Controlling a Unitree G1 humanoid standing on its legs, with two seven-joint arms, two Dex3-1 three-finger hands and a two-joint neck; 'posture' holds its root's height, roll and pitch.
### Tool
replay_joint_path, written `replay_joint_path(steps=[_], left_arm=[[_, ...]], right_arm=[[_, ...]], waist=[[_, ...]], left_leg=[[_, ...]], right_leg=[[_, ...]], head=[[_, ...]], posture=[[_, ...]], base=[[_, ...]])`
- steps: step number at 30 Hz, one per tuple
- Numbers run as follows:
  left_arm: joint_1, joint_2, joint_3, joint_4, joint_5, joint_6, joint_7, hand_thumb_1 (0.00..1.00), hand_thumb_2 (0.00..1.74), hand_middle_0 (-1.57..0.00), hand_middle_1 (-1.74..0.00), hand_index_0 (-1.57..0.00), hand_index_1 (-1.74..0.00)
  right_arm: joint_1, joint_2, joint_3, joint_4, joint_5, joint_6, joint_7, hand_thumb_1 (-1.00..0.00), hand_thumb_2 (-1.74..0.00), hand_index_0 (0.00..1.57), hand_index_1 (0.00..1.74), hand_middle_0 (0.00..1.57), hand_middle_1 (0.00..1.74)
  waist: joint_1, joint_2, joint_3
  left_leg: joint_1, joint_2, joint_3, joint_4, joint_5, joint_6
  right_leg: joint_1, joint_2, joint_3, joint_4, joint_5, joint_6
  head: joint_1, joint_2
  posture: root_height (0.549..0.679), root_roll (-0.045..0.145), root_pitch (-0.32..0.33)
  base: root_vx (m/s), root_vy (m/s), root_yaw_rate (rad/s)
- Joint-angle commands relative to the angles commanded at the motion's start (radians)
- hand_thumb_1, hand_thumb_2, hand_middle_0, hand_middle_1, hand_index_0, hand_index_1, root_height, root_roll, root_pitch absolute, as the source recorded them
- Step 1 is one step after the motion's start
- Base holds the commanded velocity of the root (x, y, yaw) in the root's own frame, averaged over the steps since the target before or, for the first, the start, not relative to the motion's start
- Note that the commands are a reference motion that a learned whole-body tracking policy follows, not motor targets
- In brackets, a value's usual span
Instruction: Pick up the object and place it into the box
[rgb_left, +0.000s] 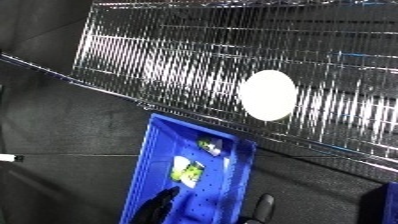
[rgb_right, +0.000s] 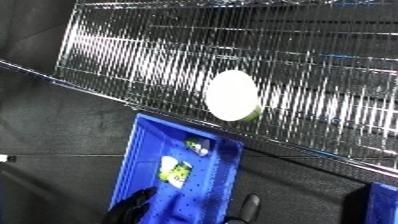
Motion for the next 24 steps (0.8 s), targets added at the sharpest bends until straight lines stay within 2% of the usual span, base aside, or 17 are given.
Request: replay_joint_path(steps=[6,12,18,24], left_arm=[[0.000,0.010,0.008,-0.031,-0.035,-0.056,0.005,0.00,0.00,0.00,0.00,0.00,0.00],[-0.015,0.050,0.011,-0.201,-0.097,-0.187,0.017,0.00,0.00,0.00,0.00,0.00,0.00],[-0.002,0.115,-0.004,-0.559,-0.156,-0.292,0.096,0.00,0.00,0.00,0.00,0.00,0.00],[0.001,0.159,0.009,-0.826,-0.180,-0.315,0.148,0.00,0.00,0.00,0.00,0.00,0.00]], right_arm=[[0.009,0.009,0.003,0.030,-0.003,-0.018,0.016,0.00,0.00,0.00,0.00,0.00,0.00],[0.029,-0.002,0.001,0.024,0.016,-0.024,0.022,0.00,0.00,0.00,0.00,0.00,0.00],[0.063,-0.020,-0.021,0.019,0.061,-0.032,0.024,0.00,0.00,0.00,0.00,0.00,0.00],[0.089,-0.033,-0.046,0.027,0.113,-0.028,0.044,0.00,0.00,0.00,0.00,0.00,0.00]], waist=[[0.014,-0.015,0.000],[0.031,-0.026,0.000],[0.063,-0.028,0.000],[0.088,-0.038,0.000]], left_leg=[[-0.007,0.005,-0.010,-0.008,0.003,-0.0025],[-0.022,0.007,-0.020,-0.010,0.002,-0.0050],[-0.041,-0.004,-0.034,-0.013,-0.002,-0.0047],[-0.052,-0.017,-0.047,-0.009,-0.009,-0.0041]], right_leg=[[-0.002,-0.0006,-0.012,0.004,-0.002,0.0013],[-0.011,-0.0011,-0.022,0.007,0.000,0.0041],[-0.019,-0.0077,-0.039,0.006,0.008,0.0086],[-0.020,-0.0163,-0.057,0.005,0.014,0.0092]], head=[[0.026,0.002],[0.115,-0.027],[0.229,-0.066],[0.301,-0.092]], posture=[[0.644,0.045,0.035],[0.643,0.039,0.043],[0.644,0.036,0.056],[0.645,0.035,0.062]], base=[[0.000,0.006,0.068],[-0.005,0.013,0.081],[0.002,-0.009,0.154],[0.018,-0.032,0.138]])
